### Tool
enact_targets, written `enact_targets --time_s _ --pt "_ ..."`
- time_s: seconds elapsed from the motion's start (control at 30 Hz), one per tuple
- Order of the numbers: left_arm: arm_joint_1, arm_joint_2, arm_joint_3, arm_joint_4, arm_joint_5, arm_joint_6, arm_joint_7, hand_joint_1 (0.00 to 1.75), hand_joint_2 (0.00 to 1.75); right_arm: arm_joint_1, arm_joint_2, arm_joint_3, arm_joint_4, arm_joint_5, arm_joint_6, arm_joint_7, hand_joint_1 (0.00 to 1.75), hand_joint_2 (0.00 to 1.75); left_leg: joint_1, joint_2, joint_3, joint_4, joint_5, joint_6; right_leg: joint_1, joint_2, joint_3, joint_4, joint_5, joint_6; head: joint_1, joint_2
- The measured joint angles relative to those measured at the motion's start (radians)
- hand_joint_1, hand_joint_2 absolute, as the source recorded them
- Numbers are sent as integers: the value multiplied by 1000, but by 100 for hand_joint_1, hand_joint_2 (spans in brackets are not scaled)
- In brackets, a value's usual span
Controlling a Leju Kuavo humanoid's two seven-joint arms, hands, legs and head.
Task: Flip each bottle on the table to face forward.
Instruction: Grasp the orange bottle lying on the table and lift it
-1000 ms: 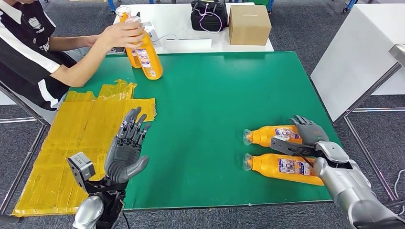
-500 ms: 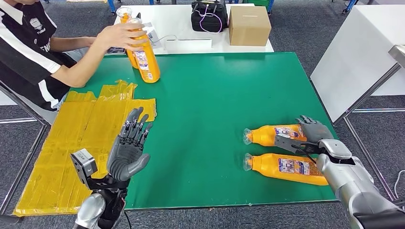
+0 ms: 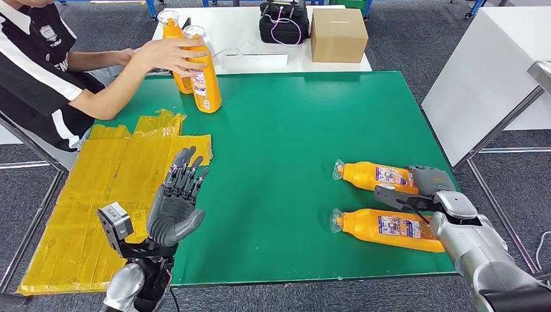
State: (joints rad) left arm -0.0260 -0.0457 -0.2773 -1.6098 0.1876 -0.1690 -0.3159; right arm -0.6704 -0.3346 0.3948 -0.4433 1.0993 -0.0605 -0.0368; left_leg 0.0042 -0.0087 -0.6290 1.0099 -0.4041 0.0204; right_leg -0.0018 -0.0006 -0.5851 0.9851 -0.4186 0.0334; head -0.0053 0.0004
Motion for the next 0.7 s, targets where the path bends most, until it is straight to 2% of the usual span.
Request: enact_targets --time_s 0.37,0.7 --pt "4 -7 -5 0 -4 1 5 0 175 24 28 -6 -3 69 -122 47 175 175 0 0 0 0 0 0 0 0 0 0 0 0 0 0" --pt "8 -10 -5 0 -4 2 6 0 175 31 43 -7 -7 80 -135 56 175 175 0 0 -1 0 0 0 0 0 -1 0 0 0 0 0"
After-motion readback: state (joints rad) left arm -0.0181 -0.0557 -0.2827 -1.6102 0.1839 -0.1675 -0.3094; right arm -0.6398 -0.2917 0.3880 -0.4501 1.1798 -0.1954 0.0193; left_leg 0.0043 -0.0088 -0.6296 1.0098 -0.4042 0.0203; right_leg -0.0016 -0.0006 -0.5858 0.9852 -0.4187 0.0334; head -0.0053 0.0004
